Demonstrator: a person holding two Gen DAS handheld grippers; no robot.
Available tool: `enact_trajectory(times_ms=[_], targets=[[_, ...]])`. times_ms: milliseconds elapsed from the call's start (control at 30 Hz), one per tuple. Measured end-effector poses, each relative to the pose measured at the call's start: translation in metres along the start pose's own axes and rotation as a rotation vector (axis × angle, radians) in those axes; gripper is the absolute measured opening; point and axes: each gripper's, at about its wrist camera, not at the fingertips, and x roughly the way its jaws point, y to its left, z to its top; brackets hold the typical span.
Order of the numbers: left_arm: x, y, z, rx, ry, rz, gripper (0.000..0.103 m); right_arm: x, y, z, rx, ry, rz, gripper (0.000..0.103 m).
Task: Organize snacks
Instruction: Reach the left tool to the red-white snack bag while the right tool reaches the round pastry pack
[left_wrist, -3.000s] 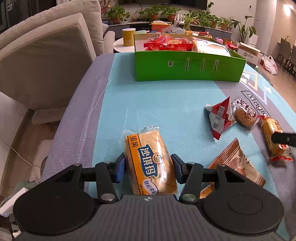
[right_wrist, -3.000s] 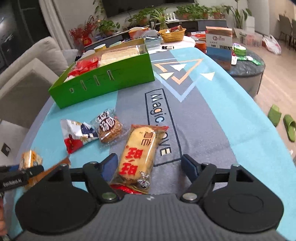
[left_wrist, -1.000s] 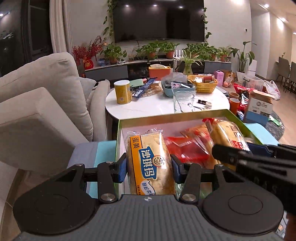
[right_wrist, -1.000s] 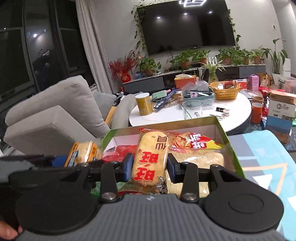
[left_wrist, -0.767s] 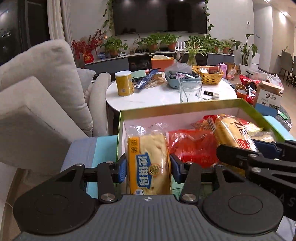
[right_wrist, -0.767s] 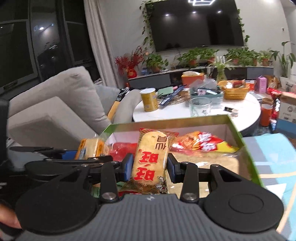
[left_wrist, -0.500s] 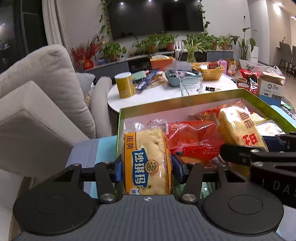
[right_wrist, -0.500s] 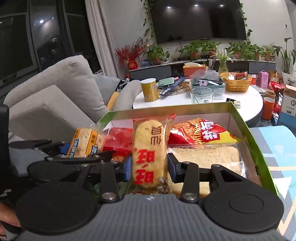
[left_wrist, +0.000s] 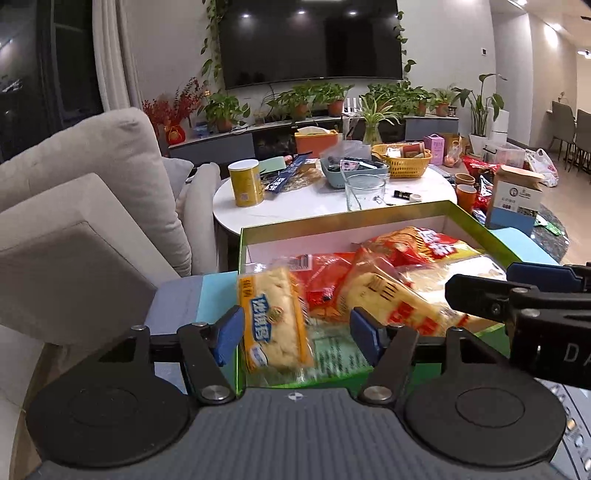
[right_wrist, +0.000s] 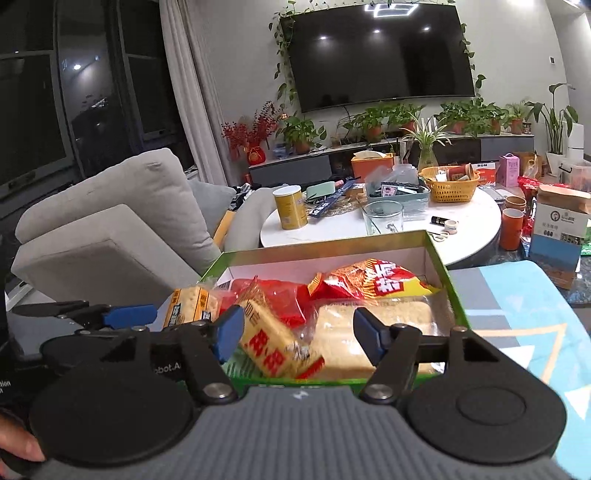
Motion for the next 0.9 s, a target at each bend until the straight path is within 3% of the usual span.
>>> enact_trajectory(times_ms=[167,400,900], targets=[[-0.027,-0.007,-0.012,0.007,0.003,-0.001,0.060,-0.020,-0.003,-0.006,-0.007,0.009,-0.004,0.063],[-0.065,-0.010,-0.050,-0.031,0.051,-0.064,0.060,-0.049,-0.011,-0.036,0.092,0.049,-0.024,0.063],[-0.125,-0.041,-0.107,-0.020,0.104,-0.199,0.060,-0.098,-0.014,-0.079,0.106,0.114,-0.043,0.063]])
